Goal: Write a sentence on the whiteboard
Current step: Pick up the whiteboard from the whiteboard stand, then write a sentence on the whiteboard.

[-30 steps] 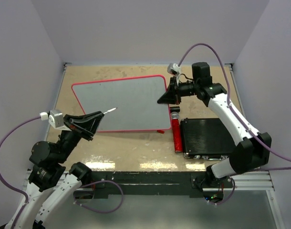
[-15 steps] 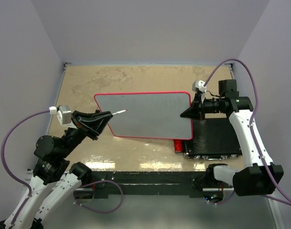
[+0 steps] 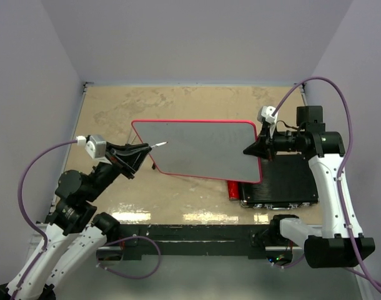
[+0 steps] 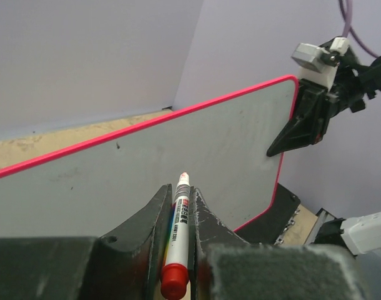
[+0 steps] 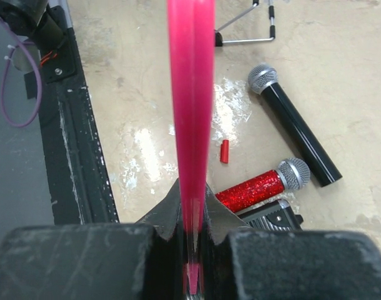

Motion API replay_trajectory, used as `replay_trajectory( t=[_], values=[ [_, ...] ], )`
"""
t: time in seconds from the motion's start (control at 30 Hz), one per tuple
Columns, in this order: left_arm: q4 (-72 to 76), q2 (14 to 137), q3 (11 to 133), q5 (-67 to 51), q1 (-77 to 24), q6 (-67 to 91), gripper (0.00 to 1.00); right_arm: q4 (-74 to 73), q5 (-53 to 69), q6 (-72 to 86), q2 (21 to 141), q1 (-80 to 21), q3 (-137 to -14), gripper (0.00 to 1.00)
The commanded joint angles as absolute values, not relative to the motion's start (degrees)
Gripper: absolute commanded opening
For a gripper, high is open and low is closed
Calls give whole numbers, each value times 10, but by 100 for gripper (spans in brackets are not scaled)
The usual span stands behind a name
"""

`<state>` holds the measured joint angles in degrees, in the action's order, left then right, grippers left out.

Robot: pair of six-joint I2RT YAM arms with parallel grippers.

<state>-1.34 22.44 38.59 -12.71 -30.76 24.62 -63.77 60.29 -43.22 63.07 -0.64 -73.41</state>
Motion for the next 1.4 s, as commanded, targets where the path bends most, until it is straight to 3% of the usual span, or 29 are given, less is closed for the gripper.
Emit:
replay_trajectory(
  t=[0.0, 0.17, 0.7, 1.37],
  values=[
    [-35, 220, 388, -75, -305, 199, 0, -602, 557, -419, 633, 14, -773, 0],
    [-61, 215, 420, -22, -305, 143, 0, -605, 538, -411, 639, 19, -800, 0],
    [-55, 239, 374, -10, -305, 125, 0, -568, 518, -352, 671, 24, -844, 0],
    [-59, 192, 315, 32, -305, 202, 0, -400, 590, -243, 719, 6, -751, 0]
  ],
)
